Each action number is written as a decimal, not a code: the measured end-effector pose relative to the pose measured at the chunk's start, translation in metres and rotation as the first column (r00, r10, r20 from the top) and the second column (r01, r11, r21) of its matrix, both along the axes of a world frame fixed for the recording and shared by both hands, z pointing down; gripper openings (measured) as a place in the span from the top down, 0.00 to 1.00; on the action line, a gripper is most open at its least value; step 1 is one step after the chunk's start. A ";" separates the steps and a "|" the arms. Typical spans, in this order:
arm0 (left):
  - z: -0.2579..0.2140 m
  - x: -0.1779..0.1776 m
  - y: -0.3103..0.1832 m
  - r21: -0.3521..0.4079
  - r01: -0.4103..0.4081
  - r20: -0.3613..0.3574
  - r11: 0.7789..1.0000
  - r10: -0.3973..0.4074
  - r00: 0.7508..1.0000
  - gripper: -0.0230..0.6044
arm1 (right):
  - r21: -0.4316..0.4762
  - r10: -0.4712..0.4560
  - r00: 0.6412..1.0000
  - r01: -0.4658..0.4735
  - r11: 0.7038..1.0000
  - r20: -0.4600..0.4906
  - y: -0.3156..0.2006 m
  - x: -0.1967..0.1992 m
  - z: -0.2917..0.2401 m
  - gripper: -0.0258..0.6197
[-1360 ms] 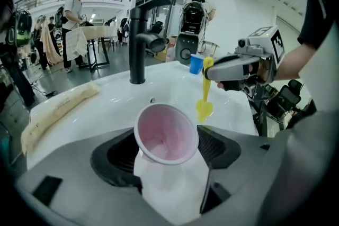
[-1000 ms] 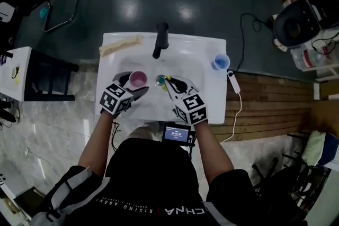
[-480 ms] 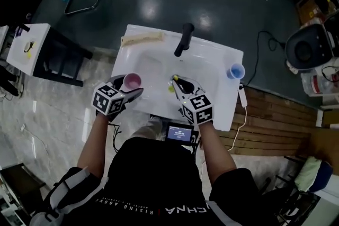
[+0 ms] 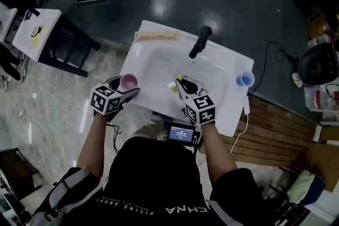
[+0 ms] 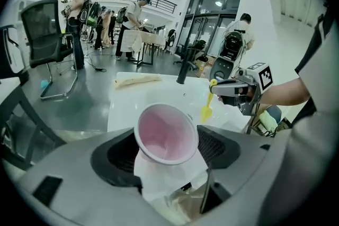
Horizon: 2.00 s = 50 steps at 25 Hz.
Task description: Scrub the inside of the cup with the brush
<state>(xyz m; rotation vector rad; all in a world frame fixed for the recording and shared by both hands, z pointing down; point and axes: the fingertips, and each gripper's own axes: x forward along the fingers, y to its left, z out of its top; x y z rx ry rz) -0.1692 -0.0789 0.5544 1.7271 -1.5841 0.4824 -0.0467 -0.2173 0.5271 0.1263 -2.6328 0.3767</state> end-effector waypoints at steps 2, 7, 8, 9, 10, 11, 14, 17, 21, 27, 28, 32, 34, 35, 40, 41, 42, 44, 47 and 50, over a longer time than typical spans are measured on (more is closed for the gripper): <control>0.004 -0.003 0.005 -0.003 0.014 -0.011 1.000 -0.014 1.000 0.41 | -0.002 -0.006 1.000 0.006 1.000 -0.003 0.003 -0.003 0.001 0.90; 0.012 -0.005 0.012 -0.010 0.032 -0.032 0.999 -0.032 0.999 0.41 | -0.005 -0.009 1.000 0.009 1.000 -0.014 0.005 -0.005 0.003 0.90; 0.013 -0.005 0.012 -0.009 0.035 -0.035 0.999 -0.035 0.999 0.41 | -0.005 -0.009 1.000 0.009 1.000 -0.016 0.005 -0.005 0.004 0.90; 0.014 -0.005 0.012 -0.006 0.039 -0.039 0.999 -0.040 0.998 0.41 | -0.005 -0.009 1.000 0.009 1.000 -0.017 0.004 -0.005 0.004 0.90; 0.014 -0.006 0.012 -0.001 0.045 -0.043 0.999 -0.045 0.998 0.41 | -0.006 -0.009 1.000 0.009 1.000 -0.019 0.004 -0.005 0.004 0.90; 0.014 -0.006 0.012 0.004 0.049 -0.047 0.999 -0.049 0.998 0.41 | -0.006 -0.009 1.000 0.008 1.000 -0.021 0.004 -0.004 0.005 0.90; 0.014 -0.007 0.011 0.014 0.051 -0.044 0.999 -0.050 0.998 0.41 | -0.008 -0.007 1.000 0.007 1.000 -0.023 0.003 -0.003 0.006 0.90; 0.014 -0.008 0.010 0.024 0.054 -0.036 0.998 -0.054 0.998 0.41 | -0.012 -0.007 1.000 0.007 1.000 -0.024 0.003 -0.003 0.008 0.90; 0.012 -0.009 0.011 0.039 0.059 -0.031 0.998 -0.058 0.998 0.41 | -0.015 -0.007 1.000 0.007 1.000 -0.024 0.005 -0.001 0.008 0.90; 0.013 -0.011 0.014 0.042 0.073 -0.031 0.996 -0.072 0.997 0.33 | -0.014 -0.008 1.000 0.008 1.000 -0.016 0.004 -0.001 0.008 0.90; 0.012 -0.011 0.014 0.044 0.077 -0.027 0.996 -0.076 0.997 0.31 | -0.014 -0.007 1.000 0.007 1.000 -0.014 0.004 0.000 0.007 0.90; 0.006 -0.013 0.017 0.054 0.098 -0.004 0.994 -0.098 0.995 0.29 | -0.013 0.000 1.000 0.000 1.000 -0.009 0.003 0.005 0.005 0.90; 0.000 -0.015 0.021 0.062 0.108 0.009 0.992 -0.109 0.994 0.29 | -0.012 0.007 1.000 -0.007 1.000 -0.005 0.001 0.008 0.003 0.90; -0.003 -0.017 0.023 0.067 0.113 0.016 0.991 -0.115 0.993 0.29 | -0.012 0.011 1.000 -0.011 1.000 -0.002 0.000 0.009 0.002 0.90; -0.030 -0.023 0.034 0.133 0.142 0.061 0.981 -0.151 0.987 0.29 | -0.006 0.037 0.999 -0.037 0.999 0.020 -0.007 0.023 -0.004 0.90; -0.037 -0.024 0.037 0.155 0.152 0.060 0.976 -0.163 0.985 0.29 | -0.004 0.042 0.999 -0.042 0.999 0.025 -0.008 0.026 -0.006 0.90; -0.044 -0.024 0.040 0.178 0.163 0.058 0.971 -0.175 0.983 0.29 | -0.002 0.047 0.998 -0.047 0.999 0.031 -0.009 0.030 -0.008 0.90; -0.058 -0.025 0.047 0.231 0.187 0.051 0.955 -0.204 0.978 0.32 | 0.002 0.056 0.997 -0.056 0.998 0.044 -0.010 0.037 -0.013 0.90; -0.079 -0.021 0.060 0.330 0.234 0.020 0.914 -0.254 0.967 0.55 | 0.009 0.070 0.996 -0.070 0.997 0.060 -0.012 0.051 -0.020 0.90; -0.095 -0.006 0.073 0.422 0.254 -0.037 0.871 -0.263 0.964 0.72 | 0.013 0.092 0.993 -0.093 0.996 0.077 -0.013 0.070 -0.026 0.90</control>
